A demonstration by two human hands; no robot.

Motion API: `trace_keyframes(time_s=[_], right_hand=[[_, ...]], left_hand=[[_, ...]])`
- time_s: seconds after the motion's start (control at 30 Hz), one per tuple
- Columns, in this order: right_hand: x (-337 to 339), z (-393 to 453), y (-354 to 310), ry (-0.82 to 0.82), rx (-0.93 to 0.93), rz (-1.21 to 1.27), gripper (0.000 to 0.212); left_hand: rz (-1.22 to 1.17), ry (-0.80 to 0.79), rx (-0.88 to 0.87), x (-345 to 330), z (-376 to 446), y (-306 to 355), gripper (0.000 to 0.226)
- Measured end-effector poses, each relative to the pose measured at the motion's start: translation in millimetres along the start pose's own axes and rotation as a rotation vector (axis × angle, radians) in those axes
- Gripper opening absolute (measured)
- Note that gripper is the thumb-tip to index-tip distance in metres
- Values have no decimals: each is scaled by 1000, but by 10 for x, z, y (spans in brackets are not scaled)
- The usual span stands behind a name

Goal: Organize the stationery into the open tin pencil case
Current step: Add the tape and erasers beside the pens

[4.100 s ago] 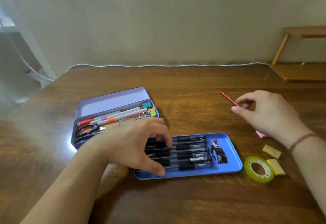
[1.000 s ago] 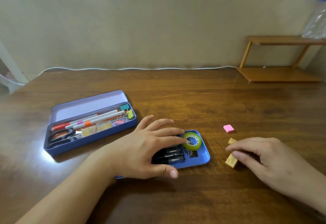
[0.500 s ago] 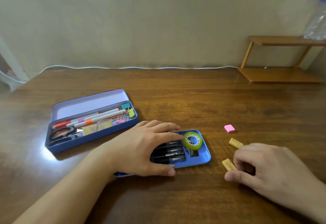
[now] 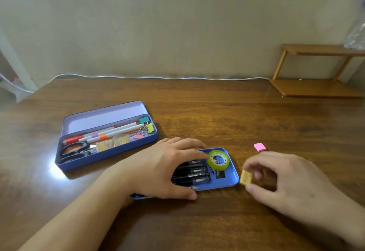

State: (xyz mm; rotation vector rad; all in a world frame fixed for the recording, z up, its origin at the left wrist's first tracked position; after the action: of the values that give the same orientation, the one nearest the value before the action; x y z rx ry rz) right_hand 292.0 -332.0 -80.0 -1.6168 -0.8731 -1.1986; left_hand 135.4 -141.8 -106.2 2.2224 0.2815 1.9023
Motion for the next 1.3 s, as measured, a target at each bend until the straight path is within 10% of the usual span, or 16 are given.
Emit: trace_keyframes(time_s=[1.3], right_hand=[[-196,242,-126,43,-74,272,2]], left_hand=[[74,-38,-96,-67,21,213,66]])
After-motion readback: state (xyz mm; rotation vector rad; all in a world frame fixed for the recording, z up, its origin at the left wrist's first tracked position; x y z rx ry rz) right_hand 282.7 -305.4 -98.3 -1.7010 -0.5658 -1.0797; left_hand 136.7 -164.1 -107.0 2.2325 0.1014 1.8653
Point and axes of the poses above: each hand's wrist, its own z-axis towards the middle knuckle, its own x-axis out of the back of the hand, y = z × x, the point moved 3 cm from there along z, towards the middle knuckle, and after that the axes turned 11 degrees about -y, right-handed, at the moved point
